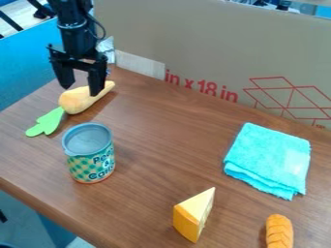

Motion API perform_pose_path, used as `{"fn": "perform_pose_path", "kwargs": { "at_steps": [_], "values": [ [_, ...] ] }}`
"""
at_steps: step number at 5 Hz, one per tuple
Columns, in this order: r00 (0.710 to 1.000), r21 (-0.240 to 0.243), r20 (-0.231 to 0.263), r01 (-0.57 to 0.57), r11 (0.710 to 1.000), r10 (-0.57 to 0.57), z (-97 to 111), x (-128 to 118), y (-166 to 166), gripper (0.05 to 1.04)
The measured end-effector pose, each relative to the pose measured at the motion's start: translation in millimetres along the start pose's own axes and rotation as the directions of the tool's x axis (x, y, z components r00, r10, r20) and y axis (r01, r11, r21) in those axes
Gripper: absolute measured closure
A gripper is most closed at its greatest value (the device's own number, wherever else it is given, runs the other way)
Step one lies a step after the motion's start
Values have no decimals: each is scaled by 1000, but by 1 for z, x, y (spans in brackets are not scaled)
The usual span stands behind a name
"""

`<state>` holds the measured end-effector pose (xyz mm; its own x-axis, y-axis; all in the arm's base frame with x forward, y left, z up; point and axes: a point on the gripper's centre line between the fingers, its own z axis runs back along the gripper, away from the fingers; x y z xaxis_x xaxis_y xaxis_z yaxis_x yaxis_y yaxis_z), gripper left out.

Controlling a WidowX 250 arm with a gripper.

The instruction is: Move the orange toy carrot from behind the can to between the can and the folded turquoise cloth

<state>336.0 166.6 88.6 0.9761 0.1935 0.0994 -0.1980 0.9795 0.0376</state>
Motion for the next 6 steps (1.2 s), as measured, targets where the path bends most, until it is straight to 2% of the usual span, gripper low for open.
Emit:
{"fn": "perform_pose_path", "kwargs": {
  "at_steps": [1,2,3,4,5,6],
  "values": [
    [999,-3,-9,41,999,-41,-9,12,3,82],
    [999,32,-11,49,998,-49,-17,21,10,82],
    [996,53,-63,70,996,-67,-29,27,18,82],
    [994,73,-86,69,995,-62,-36,30,23,82],
    [994,41,-83,70,997,-66,-45,31,26,82],
    [993,26,-102,64,998,-61,-58,27,32,118]
  ]
}}
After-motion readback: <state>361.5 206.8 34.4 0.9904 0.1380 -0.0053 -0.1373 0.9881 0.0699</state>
